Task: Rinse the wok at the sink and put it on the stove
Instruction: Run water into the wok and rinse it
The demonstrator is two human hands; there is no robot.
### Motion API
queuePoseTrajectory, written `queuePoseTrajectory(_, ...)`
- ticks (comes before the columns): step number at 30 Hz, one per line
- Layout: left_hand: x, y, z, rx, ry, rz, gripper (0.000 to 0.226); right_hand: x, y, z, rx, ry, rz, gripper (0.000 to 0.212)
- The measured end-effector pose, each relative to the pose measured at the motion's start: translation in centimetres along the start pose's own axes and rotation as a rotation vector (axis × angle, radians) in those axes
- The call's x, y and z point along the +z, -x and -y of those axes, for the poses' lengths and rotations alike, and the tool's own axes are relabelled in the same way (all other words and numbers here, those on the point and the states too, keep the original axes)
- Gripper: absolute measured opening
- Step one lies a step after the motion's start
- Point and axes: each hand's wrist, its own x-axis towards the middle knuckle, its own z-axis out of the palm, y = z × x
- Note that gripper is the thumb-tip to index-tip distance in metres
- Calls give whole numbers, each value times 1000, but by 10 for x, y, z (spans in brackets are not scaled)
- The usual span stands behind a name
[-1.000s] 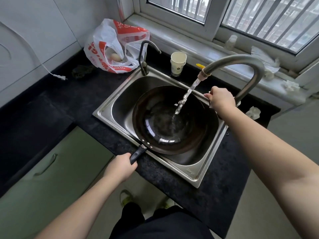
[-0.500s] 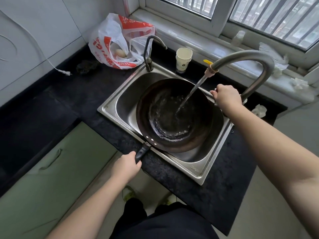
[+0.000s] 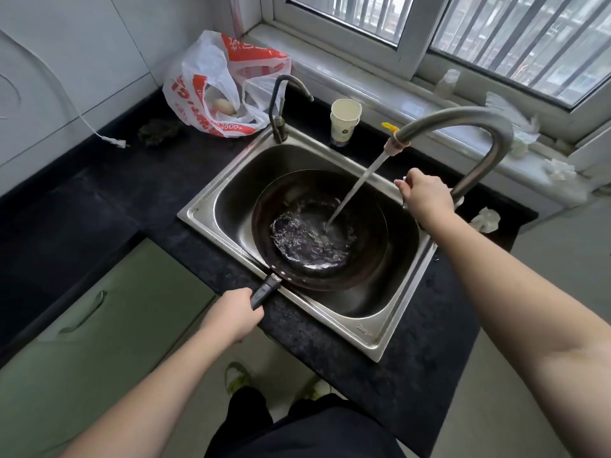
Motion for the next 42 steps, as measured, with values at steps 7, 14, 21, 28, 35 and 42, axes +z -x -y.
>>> queuePoseTrajectory(7,19,8,7,29,-117,-107,15,1,2,-3,6,-41,-15,34)
queuePoseTrajectory(14,28,12,14,-2,23,-101,24,1,3,-3,-12,-12,-21,34)
queuePoseTrajectory(21,4,-1,13,4,161,0,8,1,1,-2,-31,12,-32,33)
queuePoseTrajectory(28,-4,-5,4,0,3,16,11,5,0,-4,-37,-7,-37,31)
queuePoseTrajectory(35,14,6,-1,-26,-62,-101,13,8,-1,-6,-51,-7,-58,30)
queuePoseTrajectory(42,22,11,8,-48,145,-73,19,10,-4,-7,-46,7,-56,30)
